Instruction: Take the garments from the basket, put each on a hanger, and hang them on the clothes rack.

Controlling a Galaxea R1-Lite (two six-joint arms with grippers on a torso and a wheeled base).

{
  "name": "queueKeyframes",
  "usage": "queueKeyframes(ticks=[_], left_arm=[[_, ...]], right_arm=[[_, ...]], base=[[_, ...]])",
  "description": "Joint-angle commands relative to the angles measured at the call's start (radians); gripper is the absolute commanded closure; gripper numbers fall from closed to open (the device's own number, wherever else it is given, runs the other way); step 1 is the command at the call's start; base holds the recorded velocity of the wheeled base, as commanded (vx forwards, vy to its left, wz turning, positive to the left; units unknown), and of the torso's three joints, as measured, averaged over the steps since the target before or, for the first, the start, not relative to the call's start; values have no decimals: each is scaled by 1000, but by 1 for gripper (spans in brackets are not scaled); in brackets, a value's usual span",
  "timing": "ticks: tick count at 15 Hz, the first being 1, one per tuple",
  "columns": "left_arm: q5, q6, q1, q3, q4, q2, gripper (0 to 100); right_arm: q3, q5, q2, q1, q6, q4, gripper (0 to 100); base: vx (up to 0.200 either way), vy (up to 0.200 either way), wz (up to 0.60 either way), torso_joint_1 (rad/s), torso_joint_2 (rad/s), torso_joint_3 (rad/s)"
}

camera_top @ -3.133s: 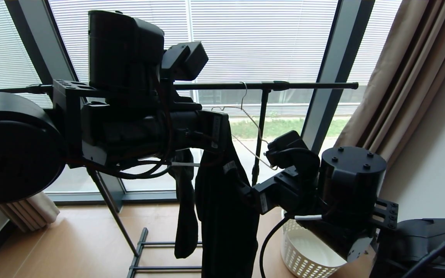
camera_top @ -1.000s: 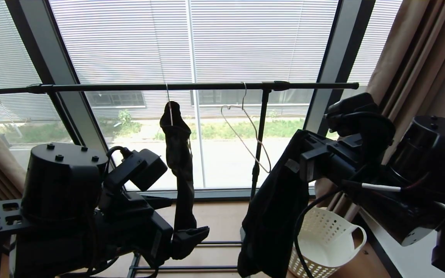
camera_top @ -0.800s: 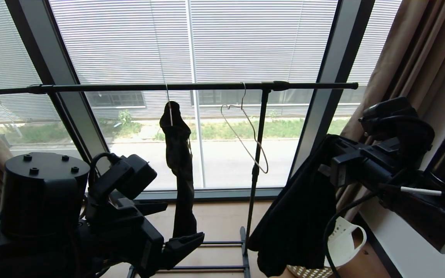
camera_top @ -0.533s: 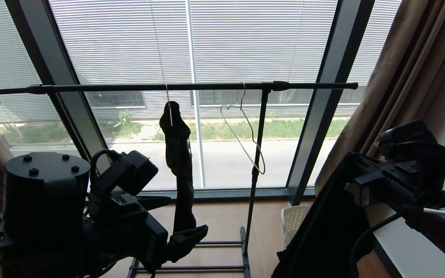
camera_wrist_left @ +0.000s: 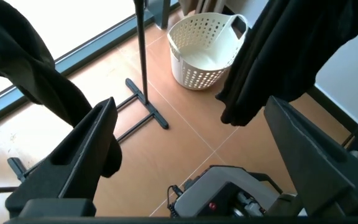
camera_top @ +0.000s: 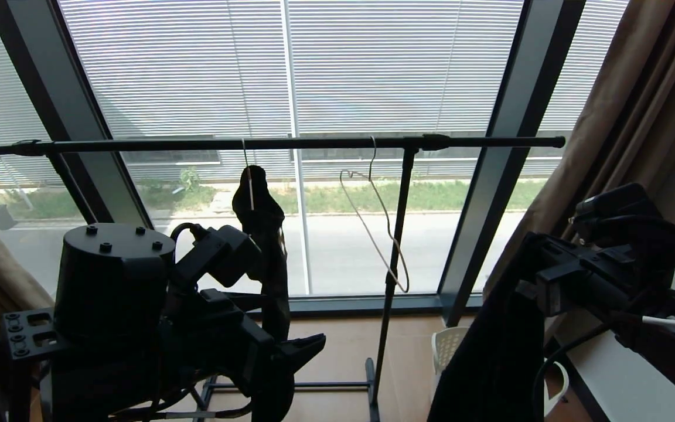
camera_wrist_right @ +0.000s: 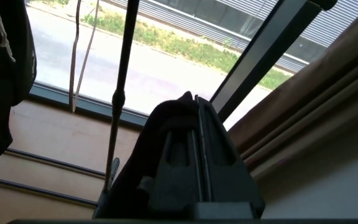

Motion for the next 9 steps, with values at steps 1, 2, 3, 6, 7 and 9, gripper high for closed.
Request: queueKeyframes(ticks=[1, 2, 3, 6, 7, 9], left_arm=[[0, 2, 7, -16, -2, 40, 0], [0, 2, 11, -16, -17, 51, 0], [0, 2, 13, -16, -40, 57, 0], [1, -2, 13, -10, -103, 62, 0], [1, 0, 13, -2, -103, 60, 0], [1, 0, 11, 10, -103, 64, 0]], right_arm=[[1, 0, 4, 1, 1, 0, 100], [0, 0, 4, 1, -1, 0, 100], [0, 0, 4, 1, -1, 0, 100], [0, 0, 15, -1, -1, -1, 100], [0, 0, 15, -1, -1, -1, 100], [0, 0, 15, -1, 1, -1, 100]], base=[[200, 0, 0, -2, 7, 7], [0, 0, 0, 0, 0, 0], [0, 0, 0, 0, 0, 0], [0, 0, 0, 0, 0, 0], [0, 0, 0, 0, 0, 0], [0, 0, 0, 0, 0, 0]])
